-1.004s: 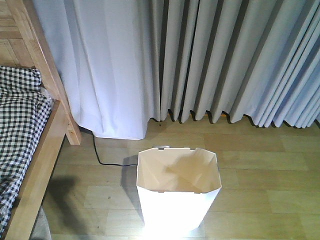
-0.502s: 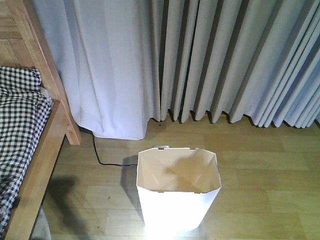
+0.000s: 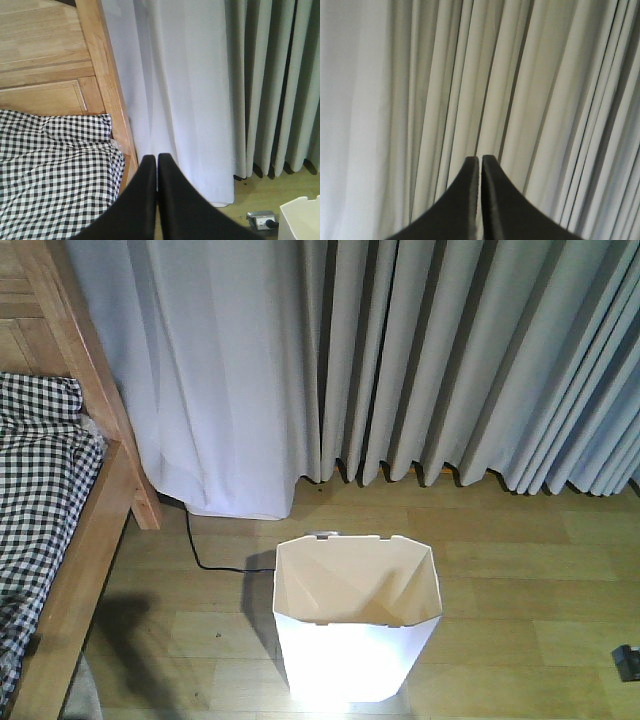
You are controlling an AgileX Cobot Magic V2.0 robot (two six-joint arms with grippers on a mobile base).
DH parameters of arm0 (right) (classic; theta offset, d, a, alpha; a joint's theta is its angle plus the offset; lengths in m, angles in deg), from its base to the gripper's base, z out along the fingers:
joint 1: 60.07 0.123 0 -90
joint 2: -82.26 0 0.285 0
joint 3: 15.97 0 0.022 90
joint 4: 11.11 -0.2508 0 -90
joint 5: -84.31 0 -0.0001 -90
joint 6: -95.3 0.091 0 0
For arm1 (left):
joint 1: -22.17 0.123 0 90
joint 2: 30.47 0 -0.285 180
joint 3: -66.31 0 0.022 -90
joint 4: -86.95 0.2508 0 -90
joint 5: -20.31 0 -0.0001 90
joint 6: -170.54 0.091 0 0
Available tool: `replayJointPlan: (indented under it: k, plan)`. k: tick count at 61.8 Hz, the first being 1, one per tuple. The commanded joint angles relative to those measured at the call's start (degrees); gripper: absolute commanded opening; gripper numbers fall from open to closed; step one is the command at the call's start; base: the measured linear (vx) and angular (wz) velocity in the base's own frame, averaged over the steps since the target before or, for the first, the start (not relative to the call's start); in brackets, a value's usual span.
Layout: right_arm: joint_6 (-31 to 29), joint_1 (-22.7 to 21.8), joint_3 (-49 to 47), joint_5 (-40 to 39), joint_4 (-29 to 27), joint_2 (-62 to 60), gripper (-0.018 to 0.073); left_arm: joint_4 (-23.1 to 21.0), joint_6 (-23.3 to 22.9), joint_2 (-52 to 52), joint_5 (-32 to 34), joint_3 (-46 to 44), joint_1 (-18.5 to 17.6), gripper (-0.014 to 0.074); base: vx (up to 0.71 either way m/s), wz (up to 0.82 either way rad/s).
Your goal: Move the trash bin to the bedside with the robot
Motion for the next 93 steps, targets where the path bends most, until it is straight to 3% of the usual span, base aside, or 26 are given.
replayJointPlan:
  k: [1, 12, 24, 93]
  plan:
    - [-0.17, -0.26, 1.22, -5.81, 0.72, -0.98, -0.0011, -0.29, -0.46, 0.57, 4.2, 1.65, -0.35, -0.0006, 0.0, 0.0]
    - [-0.01, -0.45, 1.32, -5.73, 0.45, -0.98, -0.0011, -0.29, -0.46, 0.57, 4.2, 1.65, -0.35, -0.0006, 0.0, 0.0]
    - [2.4, -4.77, 1.32, -5.61, -2.61, -0.98, -0.0011, -0.29, -0.46, 0.57, 4.2, 1.65, -0.35, -0.0006, 0.0, 0.0]
    - [1.65, -4.77, 1.32, -2.68, -2.44, -0.98, -0.0011, -0.29, -0.46, 0.57, 4.2, 1.65, -0.35, -0.0006, 0.0, 0.0]
